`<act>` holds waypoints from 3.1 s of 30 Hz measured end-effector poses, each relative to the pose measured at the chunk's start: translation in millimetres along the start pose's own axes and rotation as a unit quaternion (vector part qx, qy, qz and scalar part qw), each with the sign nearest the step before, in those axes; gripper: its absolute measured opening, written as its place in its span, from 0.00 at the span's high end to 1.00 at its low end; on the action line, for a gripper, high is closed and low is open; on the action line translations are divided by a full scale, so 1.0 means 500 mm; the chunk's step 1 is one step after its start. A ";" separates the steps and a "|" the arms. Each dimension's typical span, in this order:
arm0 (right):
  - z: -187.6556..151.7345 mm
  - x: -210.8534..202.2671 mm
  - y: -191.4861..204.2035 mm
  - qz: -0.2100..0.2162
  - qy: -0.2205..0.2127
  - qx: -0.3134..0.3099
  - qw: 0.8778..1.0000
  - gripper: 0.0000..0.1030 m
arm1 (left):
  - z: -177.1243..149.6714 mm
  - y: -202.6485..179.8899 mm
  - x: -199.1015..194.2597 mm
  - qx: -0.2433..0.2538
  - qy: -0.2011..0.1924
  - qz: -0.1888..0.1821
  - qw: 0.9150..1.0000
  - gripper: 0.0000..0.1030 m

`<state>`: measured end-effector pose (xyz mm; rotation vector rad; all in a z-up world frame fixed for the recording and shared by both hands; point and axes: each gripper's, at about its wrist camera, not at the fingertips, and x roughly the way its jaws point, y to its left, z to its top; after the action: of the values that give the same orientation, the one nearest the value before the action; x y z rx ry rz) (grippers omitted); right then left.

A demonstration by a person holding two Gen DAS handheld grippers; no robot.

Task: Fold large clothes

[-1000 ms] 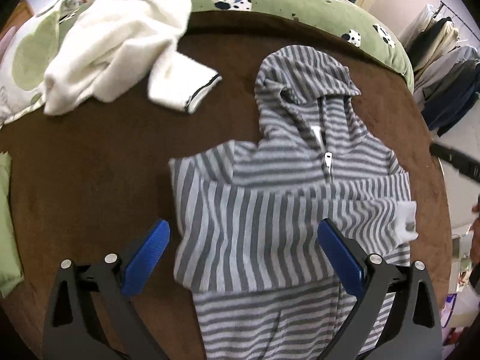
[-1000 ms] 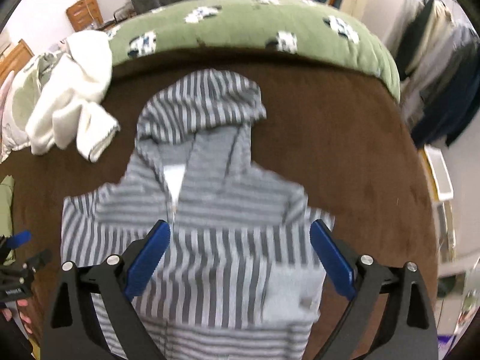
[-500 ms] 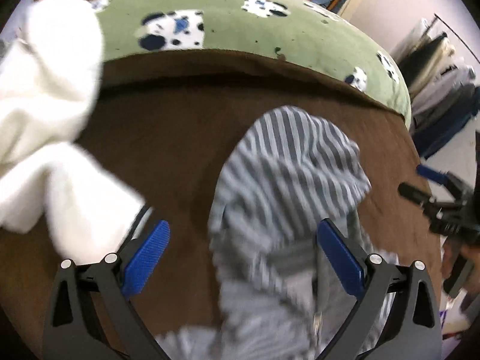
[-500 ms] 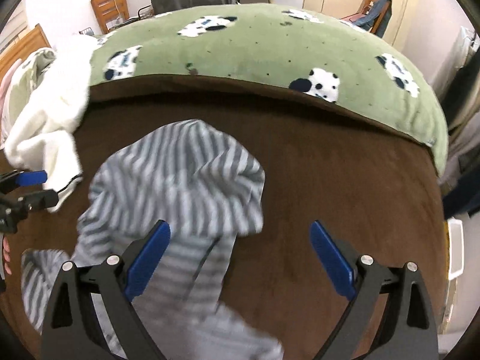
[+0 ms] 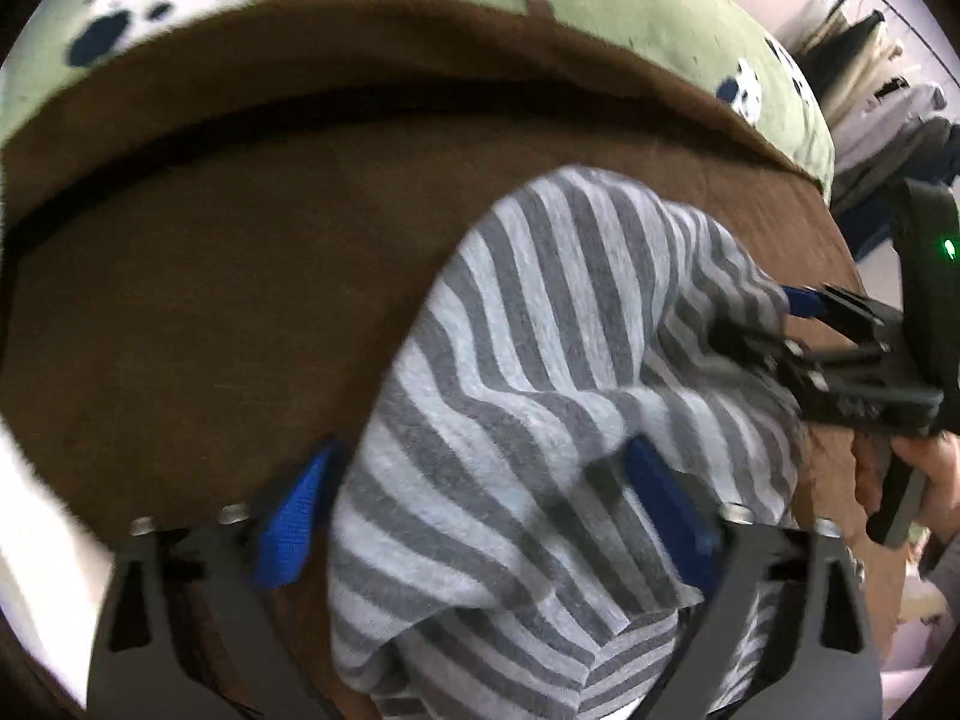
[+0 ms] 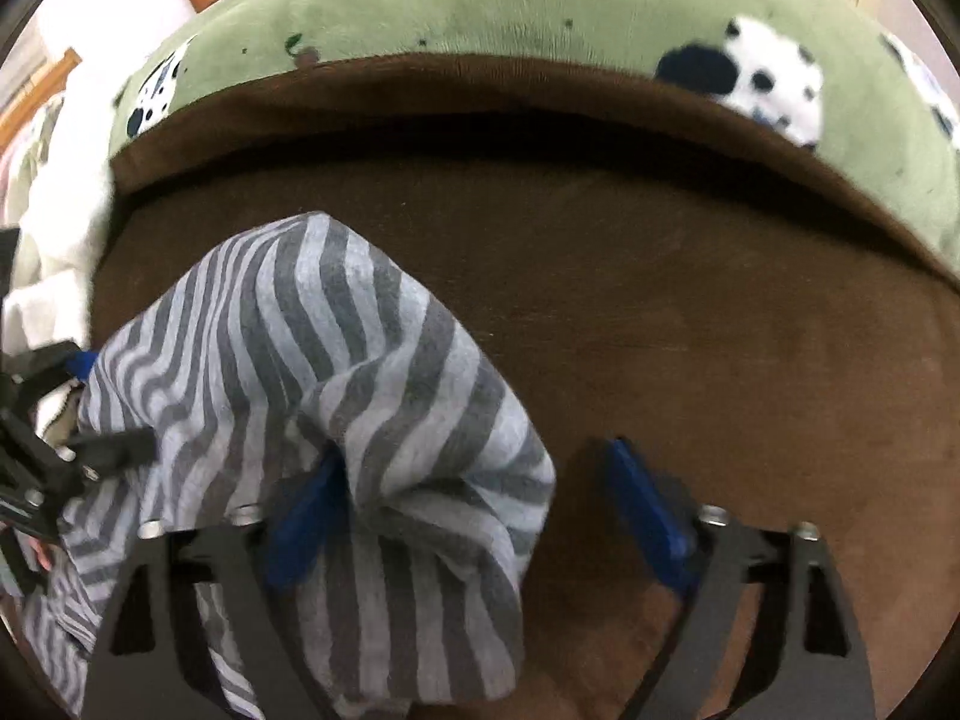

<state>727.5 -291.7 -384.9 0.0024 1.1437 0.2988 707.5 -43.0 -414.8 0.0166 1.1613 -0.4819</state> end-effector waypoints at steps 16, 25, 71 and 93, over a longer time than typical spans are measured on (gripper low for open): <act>-0.039 -0.163 0.057 -0.001 -0.080 -0.041 0.996 0.84 | -0.014 -0.068 -0.102 0.044 -0.053 0.024 0.997 0.90; -0.158 -0.350 0.153 -0.029 -0.163 -0.070 0.984 0.84 | -0.144 -0.153 -0.278 0.083 -0.139 0.071 0.984 0.90; -0.605 -0.505 0.294 -0.044 -0.157 -0.027 0.986 0.34 | -0.643 -0.194 -0.412 0.136 -0.107 0.081 0.982 0.06; -0.523 -0.453 0.388 0.059 -0.068 -0.083 0.992 0.83 | -0.607 -0.157 -0.467 0.059 -0.038 0.000 0.998 0.06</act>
<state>362.2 -197.9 -262.0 -0.0555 0.9820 0.4916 340.7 47.6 -315.0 0.0997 1.0579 -0.5460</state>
